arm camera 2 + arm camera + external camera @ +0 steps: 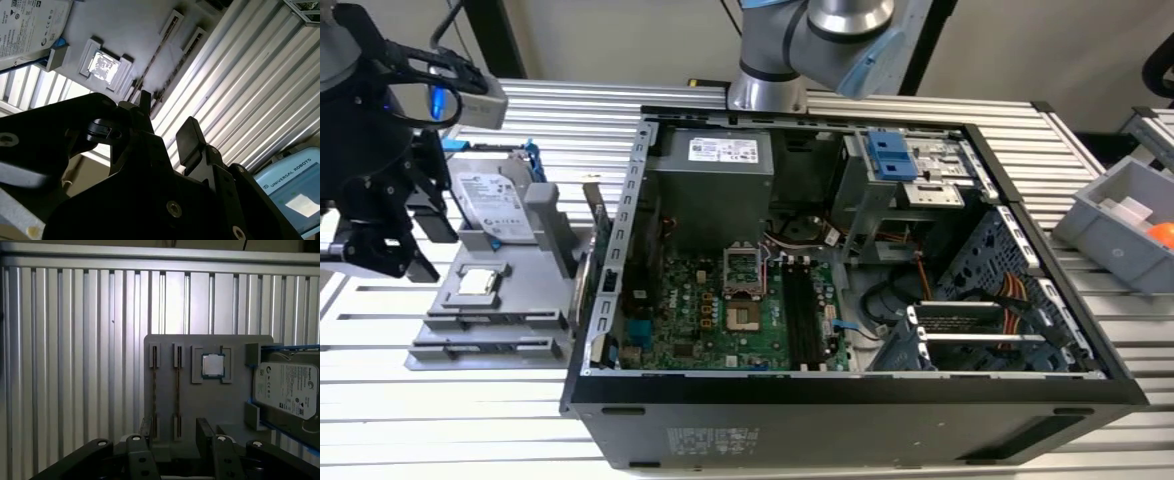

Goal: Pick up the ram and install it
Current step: 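Pick up the ram and move it above insertion slot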

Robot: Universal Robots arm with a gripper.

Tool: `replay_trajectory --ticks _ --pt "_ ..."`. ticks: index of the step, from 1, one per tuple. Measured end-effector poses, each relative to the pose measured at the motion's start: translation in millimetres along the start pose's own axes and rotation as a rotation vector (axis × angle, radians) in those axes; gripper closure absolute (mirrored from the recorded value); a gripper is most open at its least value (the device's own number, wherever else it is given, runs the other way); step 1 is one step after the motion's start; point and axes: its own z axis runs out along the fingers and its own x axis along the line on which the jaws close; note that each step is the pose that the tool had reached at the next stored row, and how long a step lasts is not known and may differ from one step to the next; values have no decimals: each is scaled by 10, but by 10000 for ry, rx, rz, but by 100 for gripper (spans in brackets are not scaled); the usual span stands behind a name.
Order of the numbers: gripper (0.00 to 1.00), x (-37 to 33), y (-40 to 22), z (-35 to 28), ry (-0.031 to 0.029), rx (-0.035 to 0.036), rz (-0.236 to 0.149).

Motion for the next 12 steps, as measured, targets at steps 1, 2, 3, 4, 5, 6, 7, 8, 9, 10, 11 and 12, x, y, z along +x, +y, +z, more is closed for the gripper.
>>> replay_trajectory --ticks 1,2,3,4,5,6,7,8,9,10,11,12 --pt "0 0 0 6 1 0 1" --pt "0 1 0 14 0 0 2" --pt "0 1 0 21 0 0 1" --pt "0 2 0 28 0 1 2" --pt "0 2 -1 34 0 0 2" --pt "0 2 -1 41 0 0 2" --pt "0 3 -1 49 0 0 3" --pt "0 4 -1 56 1 0 3" --pt "0 5 -2 64 0 0 1" --pt "0 5 -2 72 -1 1 2" --pt "0 6 -2 79 0 0 2" --pt "0 6 -2 86 0 0 2"
